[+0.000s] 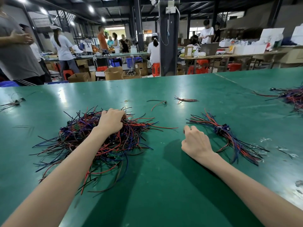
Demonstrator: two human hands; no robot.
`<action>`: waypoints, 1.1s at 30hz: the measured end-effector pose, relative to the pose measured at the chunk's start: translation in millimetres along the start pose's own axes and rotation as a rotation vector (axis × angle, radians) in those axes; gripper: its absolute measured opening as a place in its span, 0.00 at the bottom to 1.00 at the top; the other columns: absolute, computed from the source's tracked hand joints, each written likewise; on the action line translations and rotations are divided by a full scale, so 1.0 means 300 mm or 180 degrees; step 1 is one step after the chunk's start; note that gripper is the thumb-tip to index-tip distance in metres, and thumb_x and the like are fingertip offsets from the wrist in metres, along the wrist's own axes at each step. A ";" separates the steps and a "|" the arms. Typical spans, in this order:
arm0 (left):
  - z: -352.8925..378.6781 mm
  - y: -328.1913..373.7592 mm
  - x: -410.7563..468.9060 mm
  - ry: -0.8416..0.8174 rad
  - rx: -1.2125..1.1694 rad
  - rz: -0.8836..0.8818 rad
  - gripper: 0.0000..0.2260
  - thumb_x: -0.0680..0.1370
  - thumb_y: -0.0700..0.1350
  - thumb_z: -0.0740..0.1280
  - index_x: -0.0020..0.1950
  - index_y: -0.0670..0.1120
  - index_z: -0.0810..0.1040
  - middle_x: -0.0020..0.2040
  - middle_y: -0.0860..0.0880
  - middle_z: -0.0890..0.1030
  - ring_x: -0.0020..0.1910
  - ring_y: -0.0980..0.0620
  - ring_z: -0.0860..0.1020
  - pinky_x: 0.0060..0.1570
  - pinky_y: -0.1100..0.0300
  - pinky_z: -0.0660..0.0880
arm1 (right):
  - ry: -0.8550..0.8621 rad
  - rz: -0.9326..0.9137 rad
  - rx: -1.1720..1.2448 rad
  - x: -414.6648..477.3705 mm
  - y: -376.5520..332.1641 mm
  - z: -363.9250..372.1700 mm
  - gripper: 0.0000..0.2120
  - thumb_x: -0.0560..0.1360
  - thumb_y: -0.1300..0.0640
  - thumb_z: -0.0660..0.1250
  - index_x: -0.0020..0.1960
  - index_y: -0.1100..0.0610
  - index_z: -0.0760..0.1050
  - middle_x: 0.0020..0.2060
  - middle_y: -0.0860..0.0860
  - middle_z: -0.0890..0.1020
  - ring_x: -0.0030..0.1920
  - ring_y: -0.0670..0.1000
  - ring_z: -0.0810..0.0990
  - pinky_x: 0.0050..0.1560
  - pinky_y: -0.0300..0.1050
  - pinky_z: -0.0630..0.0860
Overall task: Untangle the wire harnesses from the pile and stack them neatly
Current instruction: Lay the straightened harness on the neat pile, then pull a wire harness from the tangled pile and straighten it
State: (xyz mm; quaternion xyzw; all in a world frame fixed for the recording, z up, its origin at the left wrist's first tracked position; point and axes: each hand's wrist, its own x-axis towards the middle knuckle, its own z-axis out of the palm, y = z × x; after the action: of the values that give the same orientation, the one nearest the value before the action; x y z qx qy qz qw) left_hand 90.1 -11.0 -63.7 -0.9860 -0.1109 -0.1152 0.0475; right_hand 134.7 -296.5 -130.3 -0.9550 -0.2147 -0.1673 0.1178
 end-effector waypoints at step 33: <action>0.098 0.400 -0.282 -0.0030 -0.6105 -0.0667 0.12 0.70 0.27 0.69 0.47 0.42 0.76 0.44 0.46 0.84 0.42 0.51 0.82 0.42 0.61 0.80 | -0.1030 0.0909 0.4363 -0.021 -0.085 -0.023 0.08 0.72 0.74 0.62 0.40 0.63 0.75 0.22 0.50 0.72 0.19 0.45 0.67 0.21 0.35 0.64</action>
State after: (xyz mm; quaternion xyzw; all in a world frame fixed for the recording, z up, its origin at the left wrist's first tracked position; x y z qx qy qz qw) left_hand 43.7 -141.7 -120.5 -0.5911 -0.0573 -0.1565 -0.7892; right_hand 116.0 -278.5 -122.3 -0.6979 -0.1592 0.1658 0.6783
